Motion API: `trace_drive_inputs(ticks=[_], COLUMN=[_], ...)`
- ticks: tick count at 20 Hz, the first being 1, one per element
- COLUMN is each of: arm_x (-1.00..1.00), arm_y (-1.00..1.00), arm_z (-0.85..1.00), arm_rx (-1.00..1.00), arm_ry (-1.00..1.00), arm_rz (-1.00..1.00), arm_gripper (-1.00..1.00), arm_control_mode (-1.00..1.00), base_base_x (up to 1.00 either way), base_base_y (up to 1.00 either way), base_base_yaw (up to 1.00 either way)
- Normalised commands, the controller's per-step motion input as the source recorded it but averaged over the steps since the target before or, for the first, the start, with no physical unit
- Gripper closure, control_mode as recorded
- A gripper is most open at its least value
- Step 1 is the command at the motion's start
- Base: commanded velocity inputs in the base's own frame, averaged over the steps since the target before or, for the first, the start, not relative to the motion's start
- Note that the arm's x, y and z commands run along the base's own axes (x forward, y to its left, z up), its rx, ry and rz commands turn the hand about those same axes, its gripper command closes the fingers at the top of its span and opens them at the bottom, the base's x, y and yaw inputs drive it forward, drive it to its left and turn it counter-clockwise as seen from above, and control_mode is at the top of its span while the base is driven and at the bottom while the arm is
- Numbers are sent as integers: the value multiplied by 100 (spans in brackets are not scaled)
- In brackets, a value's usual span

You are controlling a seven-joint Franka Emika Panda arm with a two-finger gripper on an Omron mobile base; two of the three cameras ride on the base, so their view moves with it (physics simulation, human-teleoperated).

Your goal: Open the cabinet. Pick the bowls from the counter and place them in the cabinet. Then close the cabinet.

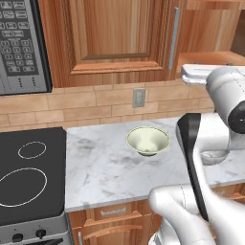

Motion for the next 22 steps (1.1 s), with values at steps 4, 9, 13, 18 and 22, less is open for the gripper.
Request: trace_drive_inputs(ticks=[4,9,13,18,22], arm_x=[66,62,47,29,10], arm_y=[18,0,0,5,1], arm_z=[-19,-27,-23,-10,0], arm_rx=[6,3,0,-5,-13], arm_ry=[2,0,-3,-13,-37], arm_rz=[30,28,14,3,0], arm_gripper=[-100,-100,-100,-100,-100], arm_control_mode=[-100,-100,-100,-100,-100], base_base_x=[0,0,0,0,0], base_base_y=[0,0,0,0,0], base_base_yaw=[0,0,0,0,0])
